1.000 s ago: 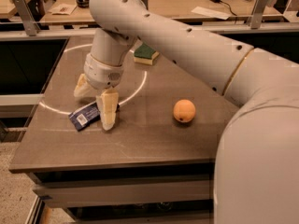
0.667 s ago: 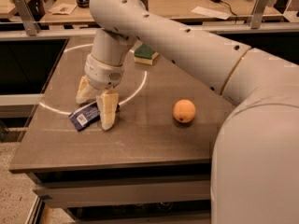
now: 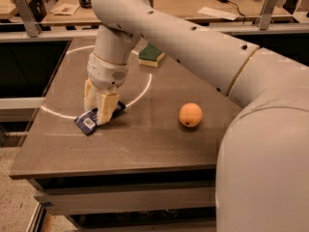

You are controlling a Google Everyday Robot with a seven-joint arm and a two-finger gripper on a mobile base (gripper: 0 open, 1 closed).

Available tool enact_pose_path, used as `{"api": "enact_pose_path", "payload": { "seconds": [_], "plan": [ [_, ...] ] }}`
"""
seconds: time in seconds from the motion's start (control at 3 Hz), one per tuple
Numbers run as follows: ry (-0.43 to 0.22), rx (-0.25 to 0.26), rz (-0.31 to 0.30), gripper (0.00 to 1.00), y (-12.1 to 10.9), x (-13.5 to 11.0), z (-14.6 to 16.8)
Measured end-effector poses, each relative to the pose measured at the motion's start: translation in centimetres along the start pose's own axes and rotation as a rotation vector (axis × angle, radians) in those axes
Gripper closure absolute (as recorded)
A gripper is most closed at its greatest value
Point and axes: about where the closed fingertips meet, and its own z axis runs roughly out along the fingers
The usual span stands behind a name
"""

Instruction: Pick rxbar blueberry

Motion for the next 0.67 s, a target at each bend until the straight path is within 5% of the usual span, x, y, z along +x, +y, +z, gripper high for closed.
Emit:
{"api": "enact_pose_path", "payload": {
  "seconds": [0.33, 0.67],
  "plan": [
    [-0.012, 0.002, 0.034, 1.00, 1.01, 0.54, 0.10],
    [-0.012, 0.002, 0.034, 1.00, 1.00, 0.45, -0.09]
  ]
}}
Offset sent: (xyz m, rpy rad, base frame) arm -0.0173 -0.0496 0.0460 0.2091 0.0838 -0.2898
